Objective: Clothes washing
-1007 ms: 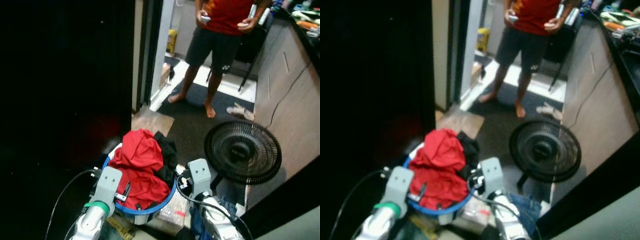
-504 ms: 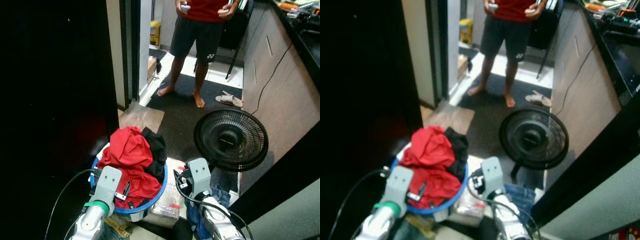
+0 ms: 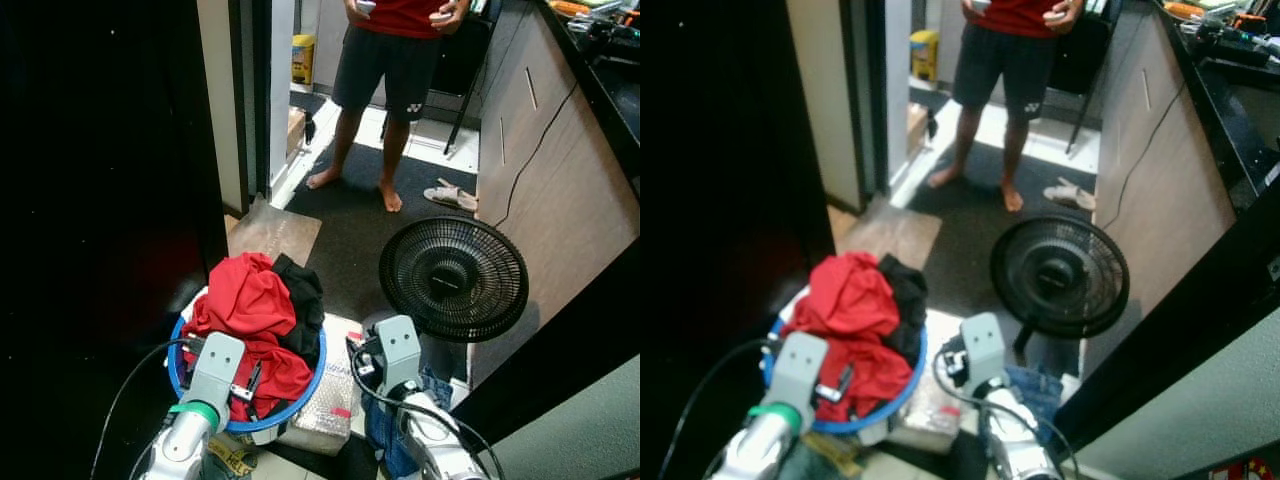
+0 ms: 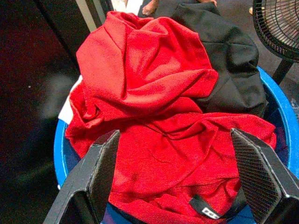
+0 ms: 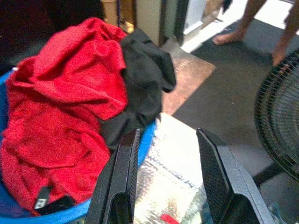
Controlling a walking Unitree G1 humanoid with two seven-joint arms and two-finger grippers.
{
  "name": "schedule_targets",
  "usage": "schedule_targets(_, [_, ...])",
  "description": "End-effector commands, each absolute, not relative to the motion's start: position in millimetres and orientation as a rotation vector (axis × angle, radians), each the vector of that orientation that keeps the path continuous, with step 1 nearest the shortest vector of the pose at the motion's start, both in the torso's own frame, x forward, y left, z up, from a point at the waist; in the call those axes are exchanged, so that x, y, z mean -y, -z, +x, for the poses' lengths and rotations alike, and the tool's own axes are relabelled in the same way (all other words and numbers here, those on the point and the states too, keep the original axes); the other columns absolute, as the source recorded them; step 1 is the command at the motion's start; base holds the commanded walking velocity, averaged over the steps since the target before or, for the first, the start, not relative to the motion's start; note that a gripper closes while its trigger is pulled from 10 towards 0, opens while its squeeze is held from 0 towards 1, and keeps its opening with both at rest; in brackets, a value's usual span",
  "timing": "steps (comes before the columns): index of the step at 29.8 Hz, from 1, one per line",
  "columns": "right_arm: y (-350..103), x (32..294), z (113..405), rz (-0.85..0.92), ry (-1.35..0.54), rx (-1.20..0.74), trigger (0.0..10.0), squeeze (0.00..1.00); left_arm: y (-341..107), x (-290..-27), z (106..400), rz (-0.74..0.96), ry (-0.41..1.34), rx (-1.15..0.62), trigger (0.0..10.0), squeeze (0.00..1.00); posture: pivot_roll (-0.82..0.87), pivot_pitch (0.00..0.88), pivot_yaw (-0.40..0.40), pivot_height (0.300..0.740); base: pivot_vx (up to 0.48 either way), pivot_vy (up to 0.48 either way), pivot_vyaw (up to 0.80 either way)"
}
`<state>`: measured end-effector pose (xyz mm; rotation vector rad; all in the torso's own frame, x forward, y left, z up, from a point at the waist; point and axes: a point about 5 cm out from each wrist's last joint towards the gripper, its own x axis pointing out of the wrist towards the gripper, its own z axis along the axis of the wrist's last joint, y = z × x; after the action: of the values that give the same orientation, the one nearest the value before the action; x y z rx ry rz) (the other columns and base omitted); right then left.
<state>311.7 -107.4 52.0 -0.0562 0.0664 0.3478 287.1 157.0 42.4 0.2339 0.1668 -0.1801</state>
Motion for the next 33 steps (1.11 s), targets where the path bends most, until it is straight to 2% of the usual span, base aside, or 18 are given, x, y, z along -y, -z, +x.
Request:
schedule_targets(1, [-49.5,107.2,308.1,-0.055,-0.352,-0.064,10.0,0.00,-35.8,-157.3,282.5,0.239,0.183,-0.187,10.0,0.00,0.04,0.093,-0.032,0.740,0.322,0.000,0.00])
schedule_targets(28, [-49.6,105.2,308.2,-0.066,-0.360,-0.062,10.0,0.00,-36.5,-159.3,284.5,0.238,0.170,-0.188,10.0,0.00,0.04,0.092,-0.028,0.740,0.308,0.000,0.00])
schedule_targets(33, [-49.0,105.7,307.8,-0.068,-0.360,-0.064,10.0,0.00,-35.9,-159.5,284.7,0.242,0.165,-0.195,10.0,0.00,0.04,0.088,-0.027,0.740,0.000,0.000,0.00])
